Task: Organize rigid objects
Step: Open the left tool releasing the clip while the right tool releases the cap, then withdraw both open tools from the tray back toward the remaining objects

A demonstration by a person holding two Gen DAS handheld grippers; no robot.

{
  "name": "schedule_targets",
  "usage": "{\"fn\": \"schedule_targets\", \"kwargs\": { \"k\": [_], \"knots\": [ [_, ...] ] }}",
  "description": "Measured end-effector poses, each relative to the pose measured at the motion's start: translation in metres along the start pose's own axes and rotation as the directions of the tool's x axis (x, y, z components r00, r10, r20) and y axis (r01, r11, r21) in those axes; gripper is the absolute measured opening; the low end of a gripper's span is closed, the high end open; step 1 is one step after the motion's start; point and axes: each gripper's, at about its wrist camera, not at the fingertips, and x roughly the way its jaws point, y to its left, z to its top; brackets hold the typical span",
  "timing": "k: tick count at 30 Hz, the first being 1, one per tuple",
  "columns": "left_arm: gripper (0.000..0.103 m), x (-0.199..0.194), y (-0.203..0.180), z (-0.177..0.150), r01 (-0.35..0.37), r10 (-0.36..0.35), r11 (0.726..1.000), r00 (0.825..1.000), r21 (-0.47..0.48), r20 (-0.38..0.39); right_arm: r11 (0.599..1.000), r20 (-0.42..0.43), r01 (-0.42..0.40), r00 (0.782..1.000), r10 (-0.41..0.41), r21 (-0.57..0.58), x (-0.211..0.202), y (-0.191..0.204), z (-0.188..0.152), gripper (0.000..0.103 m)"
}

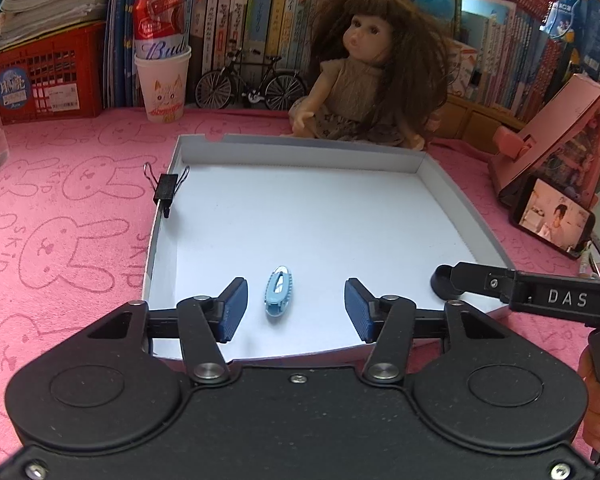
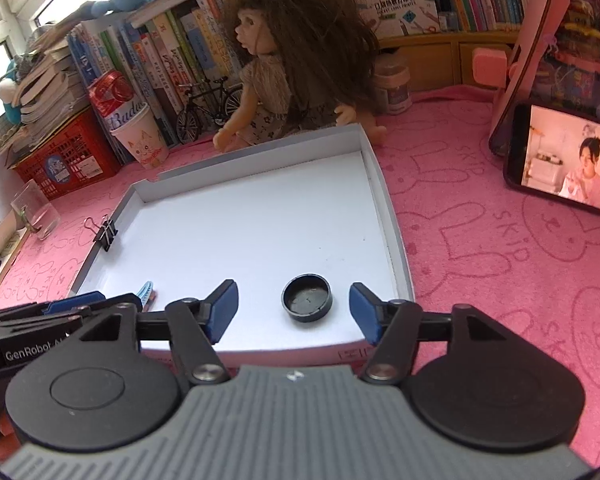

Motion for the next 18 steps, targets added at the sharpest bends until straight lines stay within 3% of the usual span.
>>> {"fn": "schedule_targets", "kwargs": {
  "k": [4,10,18],
  "knots": [
    [0.057,-0.017,-0.003,-0.006,0.016,-0.016,1.000,0.999,0.011,0.041,0.999,0.043,0.000,0.999,0.001,-0.036,-0.016,0.005,-0.007,0.085],
    [0.060,-0.048,0.001,-0.016,0.074,-0.071,0.997,0.994,-0.027,0.088,0.999,0.108,-0.009,0.994,0.013,-0.038,-0.040,0.007,-0.016,0.088],
    [0.064,-0.081,0.000,-0.038,0.077,-0.078,0.997,0.986,0.018,0.149,0.997,0.185,-0.014,0.982,0.027,-0.070,-0.068,0.018,-0.039,0.092]
  ]
}}
